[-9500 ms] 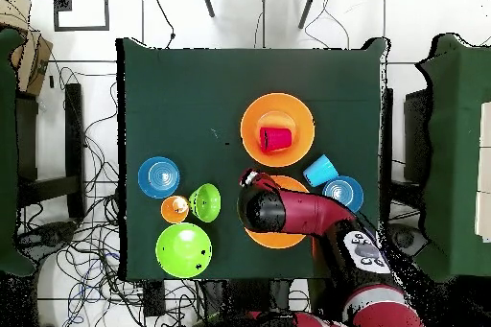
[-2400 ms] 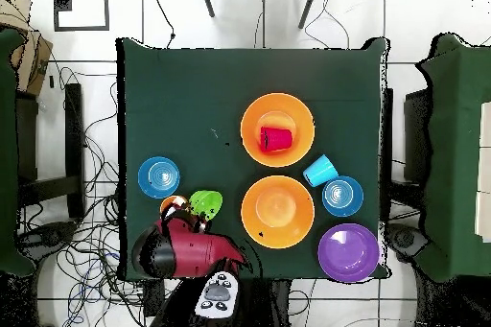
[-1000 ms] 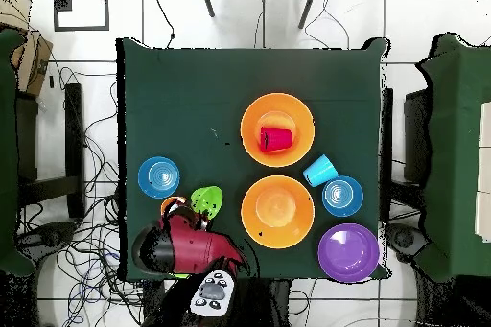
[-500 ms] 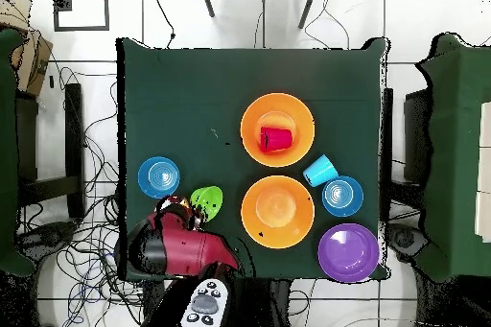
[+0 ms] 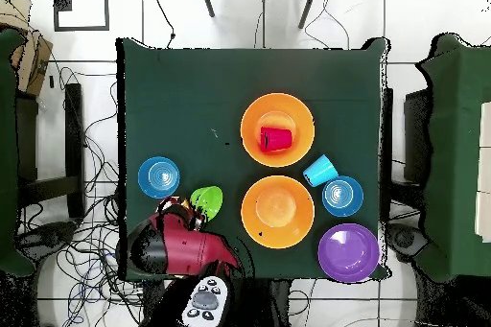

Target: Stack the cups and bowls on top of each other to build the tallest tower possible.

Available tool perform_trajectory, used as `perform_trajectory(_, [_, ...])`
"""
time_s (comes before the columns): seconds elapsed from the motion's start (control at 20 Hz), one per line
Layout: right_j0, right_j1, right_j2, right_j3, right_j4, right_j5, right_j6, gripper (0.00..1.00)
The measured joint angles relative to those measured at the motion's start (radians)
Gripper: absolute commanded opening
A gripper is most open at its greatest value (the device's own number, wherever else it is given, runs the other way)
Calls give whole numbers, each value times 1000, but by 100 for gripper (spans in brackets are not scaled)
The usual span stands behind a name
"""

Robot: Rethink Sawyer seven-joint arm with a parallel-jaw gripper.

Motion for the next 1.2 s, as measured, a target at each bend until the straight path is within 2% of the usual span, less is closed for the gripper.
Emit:
perform_trajectory(0.45, [1,68,-4,-2,2,-37,0,100])
perform_trajectory(0.8, [10,84,-18,-2,22,-80,1,100])
perform_trajectory(1.2, [39,77,-22,-1,52,-81,1,100])
